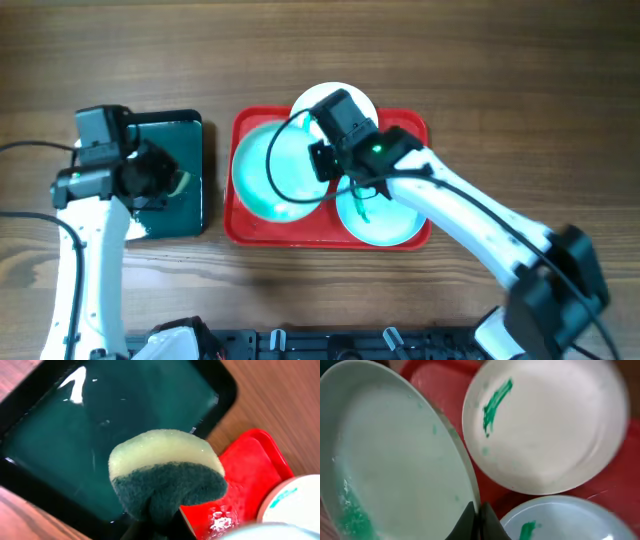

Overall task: Clean dirty plates on tray and stack at the side
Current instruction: 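Lift the cleaned plate with the right gripper and place it right of the tray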

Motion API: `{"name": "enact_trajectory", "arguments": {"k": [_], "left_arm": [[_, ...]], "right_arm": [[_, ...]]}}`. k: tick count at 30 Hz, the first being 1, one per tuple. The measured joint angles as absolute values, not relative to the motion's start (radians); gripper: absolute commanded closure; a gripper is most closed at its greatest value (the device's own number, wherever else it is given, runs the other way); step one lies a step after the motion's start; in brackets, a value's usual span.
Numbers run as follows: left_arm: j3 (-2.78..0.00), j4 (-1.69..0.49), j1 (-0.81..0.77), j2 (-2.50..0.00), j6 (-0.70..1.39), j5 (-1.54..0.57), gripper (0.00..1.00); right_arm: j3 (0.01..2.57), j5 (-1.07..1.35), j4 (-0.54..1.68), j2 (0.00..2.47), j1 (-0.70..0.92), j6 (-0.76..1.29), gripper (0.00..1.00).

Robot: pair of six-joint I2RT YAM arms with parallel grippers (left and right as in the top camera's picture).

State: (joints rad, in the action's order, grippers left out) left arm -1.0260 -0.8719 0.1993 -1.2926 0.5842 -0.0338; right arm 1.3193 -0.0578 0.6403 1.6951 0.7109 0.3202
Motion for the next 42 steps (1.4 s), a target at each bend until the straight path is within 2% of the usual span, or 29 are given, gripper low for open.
{"name": "enact_trajectory", "arguments": {"k": [6, 13, 21, 26, 29, 32, 36, 42], "left_arm": [[-1.026, -0.884, 0.261, -1.319, 0.581, -0.073, 0.96], [-1.026, -0.892, 0.261, -1.319, 0.581, -0.078, 0.96], [-1.026, -0.894, 0.261, -1.319, 0.581, -0.078, 0.96], [-1.026, -0.894, 0.261, -1.319, 0.581, -0.078, 0.96], [-1.026, -0.894, 0.261, -1.319, 0.581, -0.078, 0.96], [-1.026, -0.894, 0.261, -1.319, 0.581, -0.078, 0.96], [-1.026, -0.894, 0.261, -1.319, 0.581, -0.078, 0.96], [-1.026, -0.898, 0.261, -1.319, 0.581, -0.077, 0.96]], "right_arm": [[1.351, -0.507, 0.643, 1.612, 0.871, 0.221, 0.96], [1.351, -0.95, 0.432, 1.612, 1.043, -0.133, 0.95], [1.351, -1.22, 0.144, 1.612, 1.195, -0.552, 0.96], [1.351, -1.27, 0.133, 1.612, 1.202, -0.599, 0.96], [1.34, -1.254, 0.212, 1.612, 1.193, -0.459, 0.96], [1.322, -1.063, 0.48, 1.613, 1.117, -0.123, 0.96], [1.318, -0.676, 0.59, 1.613, 0.864, 0.337, 0.96], [1.317, -0.462, 0.723, 1.552, 0.474, 0.687, 0.96]]}}
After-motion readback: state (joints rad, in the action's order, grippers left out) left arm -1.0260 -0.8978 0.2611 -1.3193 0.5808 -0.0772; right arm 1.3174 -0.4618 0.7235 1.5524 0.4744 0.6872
